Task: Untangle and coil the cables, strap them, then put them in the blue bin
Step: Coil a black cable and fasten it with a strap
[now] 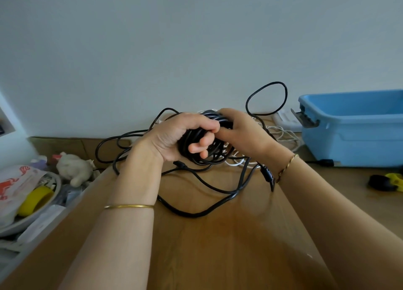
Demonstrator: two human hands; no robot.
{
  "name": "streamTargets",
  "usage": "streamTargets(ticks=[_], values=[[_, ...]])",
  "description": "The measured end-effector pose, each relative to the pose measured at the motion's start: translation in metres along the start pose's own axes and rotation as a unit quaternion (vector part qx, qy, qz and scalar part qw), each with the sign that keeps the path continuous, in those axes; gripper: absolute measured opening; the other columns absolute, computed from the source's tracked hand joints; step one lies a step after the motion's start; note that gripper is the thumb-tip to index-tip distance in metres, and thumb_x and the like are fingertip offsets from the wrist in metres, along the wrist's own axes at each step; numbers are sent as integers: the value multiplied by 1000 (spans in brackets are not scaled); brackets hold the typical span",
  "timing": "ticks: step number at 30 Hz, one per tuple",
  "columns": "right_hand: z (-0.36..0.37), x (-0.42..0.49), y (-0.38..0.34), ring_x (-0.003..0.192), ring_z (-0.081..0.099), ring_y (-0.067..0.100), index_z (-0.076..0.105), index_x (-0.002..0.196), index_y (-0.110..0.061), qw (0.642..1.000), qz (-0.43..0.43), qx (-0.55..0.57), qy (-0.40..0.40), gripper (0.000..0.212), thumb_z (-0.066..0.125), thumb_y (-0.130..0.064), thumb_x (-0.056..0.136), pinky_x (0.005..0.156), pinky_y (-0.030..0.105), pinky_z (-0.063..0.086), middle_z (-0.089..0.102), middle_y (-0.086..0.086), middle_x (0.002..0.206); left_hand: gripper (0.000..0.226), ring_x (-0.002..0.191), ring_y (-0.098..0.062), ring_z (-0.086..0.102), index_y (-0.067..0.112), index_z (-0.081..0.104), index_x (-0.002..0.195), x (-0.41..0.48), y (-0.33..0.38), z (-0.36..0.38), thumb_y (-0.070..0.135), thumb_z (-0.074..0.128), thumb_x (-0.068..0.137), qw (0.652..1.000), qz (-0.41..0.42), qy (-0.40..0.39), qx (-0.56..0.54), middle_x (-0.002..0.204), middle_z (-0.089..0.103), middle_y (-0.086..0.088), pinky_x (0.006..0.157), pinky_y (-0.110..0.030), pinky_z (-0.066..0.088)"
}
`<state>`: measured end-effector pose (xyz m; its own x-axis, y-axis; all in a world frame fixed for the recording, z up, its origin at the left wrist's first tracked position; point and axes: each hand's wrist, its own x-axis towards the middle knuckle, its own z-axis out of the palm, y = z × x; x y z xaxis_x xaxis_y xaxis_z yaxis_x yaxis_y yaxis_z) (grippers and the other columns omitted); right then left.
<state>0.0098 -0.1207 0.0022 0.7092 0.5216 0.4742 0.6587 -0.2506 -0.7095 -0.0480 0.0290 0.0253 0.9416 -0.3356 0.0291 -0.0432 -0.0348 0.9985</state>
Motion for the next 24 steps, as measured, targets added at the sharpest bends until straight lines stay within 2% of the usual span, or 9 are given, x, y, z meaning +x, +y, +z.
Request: streamTargets(ticks=[4,6,8,11,13,15,19,21,24], values=[[-2,0,-1,57,51,1,57,92,-11,996,-17,-83,27,5,53,-13,91,48,8,39,55,-4,72,10,45,-10,52,8,66,70,3,-1,-1,14,59,73,999,-16,3,-46,56,57,-2,58,-25,53],[-2,1,-1,65,49,11,58,96,-5,991,-25,-128,35,10,51,-12,92,54,8,37,54,-2,75,15,50,-10,56,8,72,70,5,-2,-2,13,58,74,997,-21,10,-75,62,61,-4,61,-26,56],[-1,1,0,62,50,16,55,97,-4,989,-19,-143,28,12,48,-13,93,51,9,38,52,-5,71,12,52,-10,58,5,71,72,6,-2,-3,11,61,72,996,-18,24,-88,65,62,-5,59,-26,56],[1,1,0,48,57,19,51,93,-2,990,-3,-138,20,19,45,-20,96,39,22,42,54,2,69,10,52,-12,58,6,68,64,6,-1,-8,11,64,72,998,-4,44,-43,64,63,-6,59,-27,56],[1,1,1,58,57,29,50,90,-2,986,-8,-165,35,19,45,-19,96,48,31,36,52,5,69,10,53,-15,61,6,68,66,5,0,-8,11,67,75,999,0,42,-19,64,66,-8,60,-28,56],[2,1,2,68,49,30,48,85,-4,981,-9,-185,56,15,47,-17,93,52,33,26,47,1,65,10,53,-18,62,6,68,71,4,0,-6,14,65,76,1000,-1,28,-15,62,67,-8,63,-30,57],[2,1,-1,68,48,28,50,85,-3,981,-9,-182,67,19,48,-20,93,53,33,29,48,3,66,23,40,-8,49,12,72,65,4,-3,0,19,55,80,999,17,-9,-45,47,52,4,56,-27,53],[2,1,-3,64,45,26,48,84,-5,982,-18,-176,73,21,48,-23,94,52,32,29,45,-1,63,18,34,-3,41,12,71,70,5,-5,2,17,61,84,993,28,-50,-102,41,44,9,53,-23,51],[0,3,-1,63,44,23,48,83,-4,981,-23,-170,89,22,48,-23,94,52,29,30,46,-2,63,25,30,0,38,10,62,76,7,-4,5,33,58,84,981,17,-79,-176,38,39,12,47,-19,47]])
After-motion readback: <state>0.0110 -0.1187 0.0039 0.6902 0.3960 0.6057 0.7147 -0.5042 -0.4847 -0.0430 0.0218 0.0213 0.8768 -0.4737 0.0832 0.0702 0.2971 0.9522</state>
